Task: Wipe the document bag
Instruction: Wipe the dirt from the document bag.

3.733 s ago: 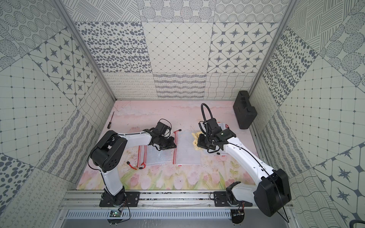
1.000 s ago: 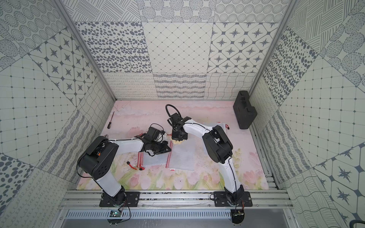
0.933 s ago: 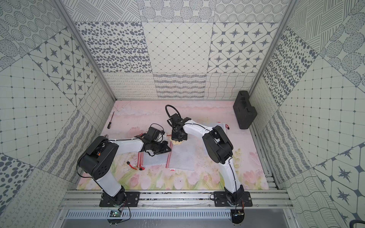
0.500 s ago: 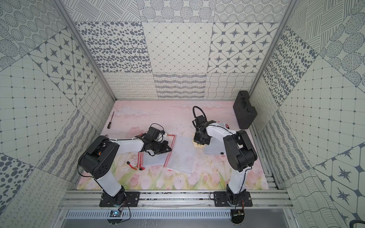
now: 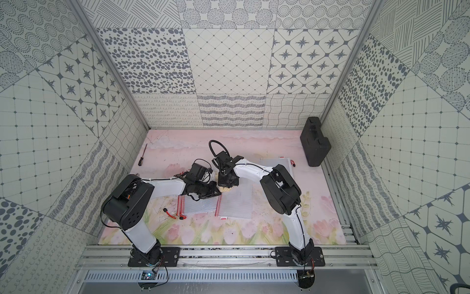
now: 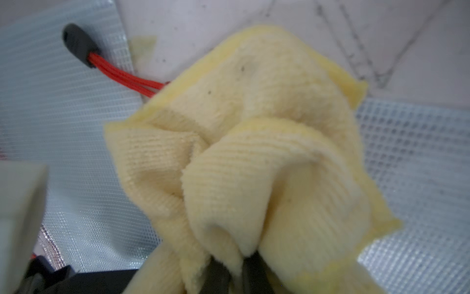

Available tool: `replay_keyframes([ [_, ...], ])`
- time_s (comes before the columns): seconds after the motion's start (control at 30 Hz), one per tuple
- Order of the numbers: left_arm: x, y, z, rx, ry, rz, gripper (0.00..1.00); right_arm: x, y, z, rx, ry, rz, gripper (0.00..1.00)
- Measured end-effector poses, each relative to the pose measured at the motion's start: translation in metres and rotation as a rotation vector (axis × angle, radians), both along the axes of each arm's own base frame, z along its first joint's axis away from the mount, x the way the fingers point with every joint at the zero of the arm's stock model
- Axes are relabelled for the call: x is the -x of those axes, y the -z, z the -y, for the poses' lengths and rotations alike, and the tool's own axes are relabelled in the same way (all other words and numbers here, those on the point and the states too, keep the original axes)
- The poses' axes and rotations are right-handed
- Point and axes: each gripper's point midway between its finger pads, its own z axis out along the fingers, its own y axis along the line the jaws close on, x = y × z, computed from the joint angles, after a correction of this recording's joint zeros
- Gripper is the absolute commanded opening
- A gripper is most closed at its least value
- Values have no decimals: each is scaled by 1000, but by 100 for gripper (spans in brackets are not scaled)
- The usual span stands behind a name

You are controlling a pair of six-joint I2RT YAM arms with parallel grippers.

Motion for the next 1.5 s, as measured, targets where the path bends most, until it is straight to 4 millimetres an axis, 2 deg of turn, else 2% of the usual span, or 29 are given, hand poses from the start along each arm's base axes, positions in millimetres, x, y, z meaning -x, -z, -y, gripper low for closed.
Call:
replay_keyframes([
  [0.07,0,0,0,-2,-1,1,0,2,1,32,-2,52,-15,0],
  [0.2,0,0,0,-1,-1,1,0,6,1,113,48,206,-48,0],
  [0.27,0,0,0,0,0,1,0,9,0,129,74,237,-56,0],
  [0.3,-1,0,0,0,0,2,0,10,1,130,85,234,-53,0],
  [0.37,-1,0,0,0,0,1,0,14,1,118,107,201,-48,0],
  [0.43,-1,0,0,-1,0,-1,0,18,0,92,117,141,-51,0],
  [0.5,-1,0,0,-3,-1,-3,0,21,0,46,92,55,-37,0],
  [0.57,-1,0,0,-4,-1,-5,0,24,0,8,44,-2,-24,0],
  [0.6,-1,0,0,-4,-1,-5,0,29,0,-7,14,-28,-19,0],
  [0.63,0,0,0,-5,-1,-6,0,33,0,-13,1,-39,-18,0],
  [0.7,0,0,0,-6,-1,-8,0,34,1,-11,-24,-26,-22,0],
  [0.77,0,1,0,-6,-1,-7,0,33,2,3,-53,4,-36,0],
  [0.83,0,1,0,-5,0,-8,0,31,2,31,-63,57,-47,0],
  [0.97,-1,1,2,3,4,-9,0,29,2,100,-25,193,-69,0],
  [1.03,-2,0,3,8,6,-10,0,31,1,116,12,218,-76,0],
  [1.1,-2,0,4,11,5,-13,0,34,1,111,41,195,-68,0],
  [1.17,-3,0,5,12,4,-14,0,38,1,93,63,145,-71,0],
  [1.37,-3,-1,4,8,-5,-23,0,49,-1,-16,6,-62,-42,0],
  [1.43,-1,0,3,3,-7,-34,0,57,0,-22,14,-78,-39,0],
  [1.5,-1,0,3,0,-9,-36,0,57,2,-15,-9,-63,-44,0],
])
